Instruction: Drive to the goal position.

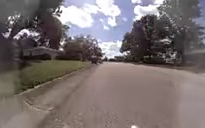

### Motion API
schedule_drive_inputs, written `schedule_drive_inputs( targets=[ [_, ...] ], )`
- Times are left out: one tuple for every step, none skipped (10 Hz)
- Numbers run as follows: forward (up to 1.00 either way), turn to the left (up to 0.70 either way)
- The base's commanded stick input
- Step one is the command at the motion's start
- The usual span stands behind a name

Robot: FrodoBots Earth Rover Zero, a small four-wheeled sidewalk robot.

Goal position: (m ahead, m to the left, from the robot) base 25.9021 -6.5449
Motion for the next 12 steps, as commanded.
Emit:
schedule_drive_inputs(
  targets=[
    [0.85,0.0],
    [0.85,0.0],
    [0.85,0.0],
    [0.85,0.0],
    [0.85,0.0],
    [0.85,0.0],
    [0.85,0.0],
    [0.85,0.0],
    [0.85,0.0],
    [0.85,0.0],
    [0.85,0.0],
    [0.85,0.0]
  ],
)
